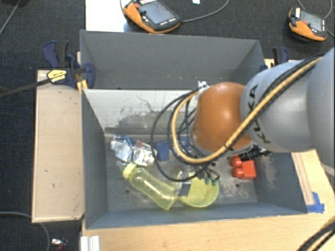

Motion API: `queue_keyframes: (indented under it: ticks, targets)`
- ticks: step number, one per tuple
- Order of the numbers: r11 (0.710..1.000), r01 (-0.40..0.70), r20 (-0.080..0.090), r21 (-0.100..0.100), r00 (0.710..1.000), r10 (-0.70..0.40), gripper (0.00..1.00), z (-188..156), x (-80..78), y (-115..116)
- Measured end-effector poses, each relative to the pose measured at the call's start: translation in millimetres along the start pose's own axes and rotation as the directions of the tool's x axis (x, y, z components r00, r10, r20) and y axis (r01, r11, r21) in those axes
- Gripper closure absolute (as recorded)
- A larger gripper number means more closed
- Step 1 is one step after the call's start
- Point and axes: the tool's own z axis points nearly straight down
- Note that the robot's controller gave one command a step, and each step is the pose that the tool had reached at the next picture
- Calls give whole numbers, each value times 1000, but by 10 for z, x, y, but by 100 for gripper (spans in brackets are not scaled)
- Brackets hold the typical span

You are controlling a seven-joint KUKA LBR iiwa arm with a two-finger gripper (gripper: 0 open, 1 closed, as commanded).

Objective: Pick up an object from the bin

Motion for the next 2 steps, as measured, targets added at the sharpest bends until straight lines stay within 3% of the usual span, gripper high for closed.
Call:
queue_keyframes:
  ticks: [1,2]
  targets:
    - [1000,0,0,0,1000,0,0,0,0,0]
    - [924,383,1,2,924,-383,0,631,-388,-678]
